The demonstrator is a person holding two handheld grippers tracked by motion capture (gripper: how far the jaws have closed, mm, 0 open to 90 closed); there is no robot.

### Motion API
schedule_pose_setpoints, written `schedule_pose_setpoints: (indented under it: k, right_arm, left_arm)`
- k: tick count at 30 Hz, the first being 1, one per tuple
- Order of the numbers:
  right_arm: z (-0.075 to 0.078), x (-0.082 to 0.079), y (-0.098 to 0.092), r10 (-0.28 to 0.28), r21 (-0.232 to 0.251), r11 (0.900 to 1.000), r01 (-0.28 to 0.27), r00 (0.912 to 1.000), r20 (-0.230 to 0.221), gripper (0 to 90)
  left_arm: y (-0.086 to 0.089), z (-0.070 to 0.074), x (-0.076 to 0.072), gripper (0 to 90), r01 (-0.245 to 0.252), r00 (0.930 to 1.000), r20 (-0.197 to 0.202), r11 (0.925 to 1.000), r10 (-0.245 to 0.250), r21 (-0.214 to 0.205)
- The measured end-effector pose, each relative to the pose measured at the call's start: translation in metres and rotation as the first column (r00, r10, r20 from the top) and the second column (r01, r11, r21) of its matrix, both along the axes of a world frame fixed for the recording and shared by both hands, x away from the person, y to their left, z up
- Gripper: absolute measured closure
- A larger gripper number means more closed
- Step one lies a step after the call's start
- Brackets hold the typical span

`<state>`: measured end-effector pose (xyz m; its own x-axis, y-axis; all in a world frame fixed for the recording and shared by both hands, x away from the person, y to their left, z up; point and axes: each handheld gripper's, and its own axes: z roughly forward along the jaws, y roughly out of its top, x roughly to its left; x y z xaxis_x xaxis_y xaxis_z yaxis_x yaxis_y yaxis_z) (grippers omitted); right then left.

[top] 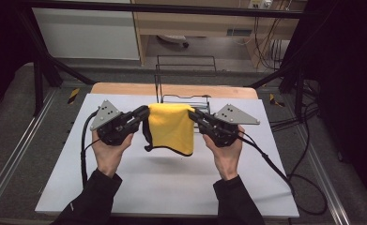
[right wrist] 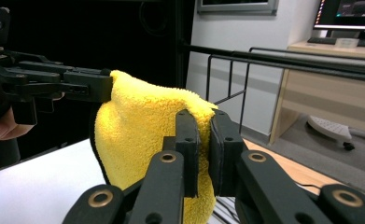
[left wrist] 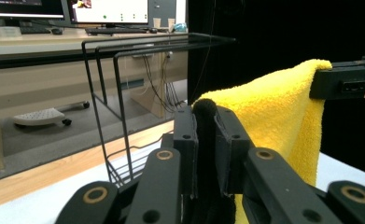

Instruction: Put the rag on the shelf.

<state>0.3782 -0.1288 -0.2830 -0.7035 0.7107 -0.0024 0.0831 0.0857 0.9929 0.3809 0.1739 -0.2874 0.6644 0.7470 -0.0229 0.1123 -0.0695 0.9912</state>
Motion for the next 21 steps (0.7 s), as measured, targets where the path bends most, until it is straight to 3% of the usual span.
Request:
schedule_pose_setpoints:
  k: [7,11,21]
  right_arm:
    - [0.008,0.0,-0.007,-0.026,0.017,0.9995,0.025,0.9991,0.033,84.0]
    - [0.013,-0.001,-0.011,-0.038,0.028,0.9989,0.037,0.9978,0.053,84.1]
    - [0.029,0.0,-0.018,-0.086,0.044,0.9957,0.081,0.9894,0.117,84.1]
  left_arm:
    - [-0.01,0.007,0.003,79.7,-0.001,0.9994,0.036,0.9999,0.001,-0.01]
    - [-0.015,0.011,0.007,79.7,0.001,0.9987,0.051,0.9993,0.001,-0.037]
    - [-0.027,0.027,0.013,79.7,0.011,0.9967,0.081,0.9973,-0.005,-0.072]
